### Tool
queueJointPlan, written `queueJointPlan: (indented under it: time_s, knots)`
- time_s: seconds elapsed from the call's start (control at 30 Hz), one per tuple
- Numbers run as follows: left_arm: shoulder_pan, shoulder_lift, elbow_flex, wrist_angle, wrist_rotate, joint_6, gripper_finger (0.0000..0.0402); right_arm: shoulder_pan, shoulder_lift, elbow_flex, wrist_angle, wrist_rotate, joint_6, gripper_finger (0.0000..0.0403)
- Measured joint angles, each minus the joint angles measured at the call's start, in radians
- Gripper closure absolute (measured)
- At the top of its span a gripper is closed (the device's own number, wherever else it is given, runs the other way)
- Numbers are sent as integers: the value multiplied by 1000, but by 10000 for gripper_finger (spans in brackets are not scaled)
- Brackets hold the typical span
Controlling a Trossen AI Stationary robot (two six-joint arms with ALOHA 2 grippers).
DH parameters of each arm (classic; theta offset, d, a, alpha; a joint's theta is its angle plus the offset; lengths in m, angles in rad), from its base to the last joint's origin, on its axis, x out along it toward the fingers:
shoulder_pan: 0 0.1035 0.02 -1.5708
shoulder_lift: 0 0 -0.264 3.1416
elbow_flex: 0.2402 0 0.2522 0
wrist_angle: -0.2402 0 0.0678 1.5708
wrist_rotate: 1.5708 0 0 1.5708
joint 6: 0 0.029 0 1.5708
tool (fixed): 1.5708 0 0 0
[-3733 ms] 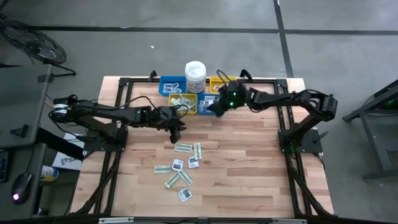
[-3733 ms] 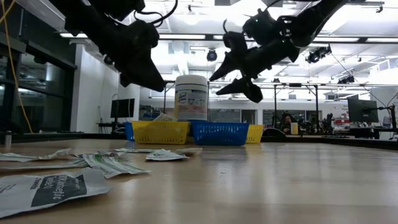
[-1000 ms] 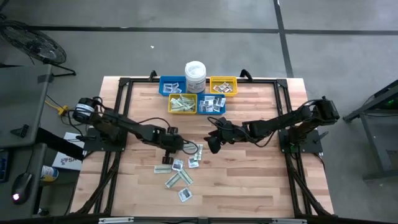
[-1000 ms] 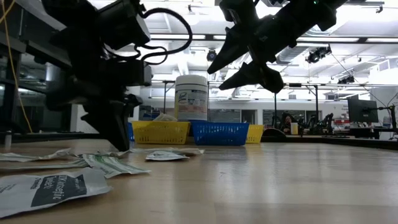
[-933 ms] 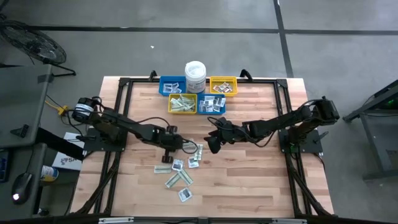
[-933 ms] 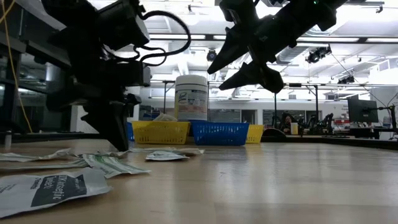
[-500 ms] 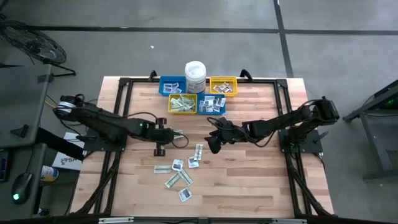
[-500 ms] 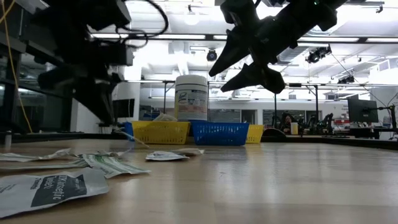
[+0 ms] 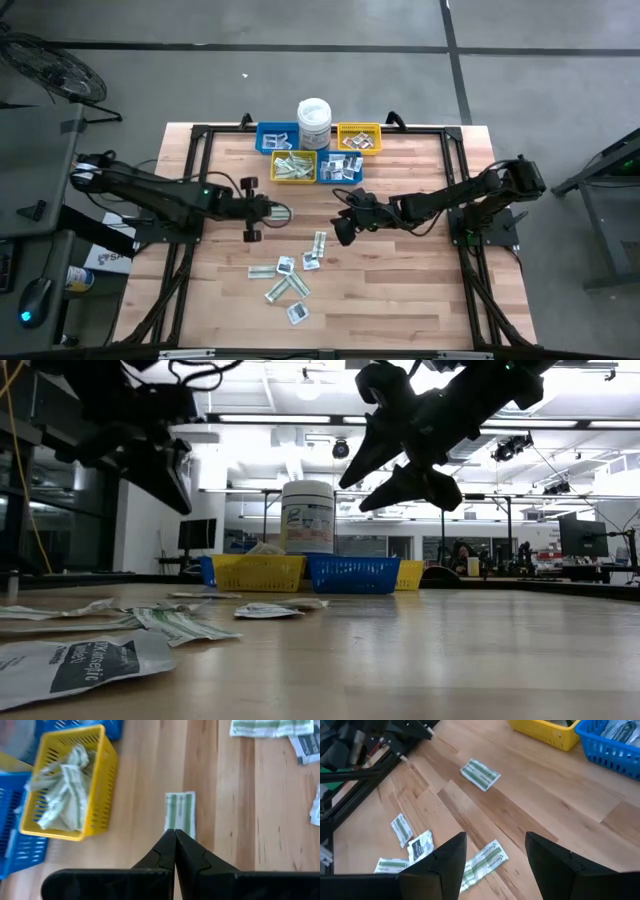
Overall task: Pick & Place First Aid Supplies
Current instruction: Put the green bandage pad into the left yellow bin
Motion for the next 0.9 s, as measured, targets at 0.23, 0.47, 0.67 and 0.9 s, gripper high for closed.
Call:
queueJointPlan:
  time_s: [0.23, 0.47, 0.67, 0.9]
  knots:
    - [1, -5, 60, -16, 10, 63, 401, -2, 0, 0, -1, 21, 1, 206]
    - [1, 78, 45, -12, 42, 55, 389, -2, 0, 0, -1, 25, -1, 206]
    - [72, 155, 27, 48, 171, 49, 315, -2, 0, 0, -5, 25, 0, 206]
    - [222, 233, -1, 80, 273, 100, 236, -2, 0, 0, -12, 24, -2, 206]
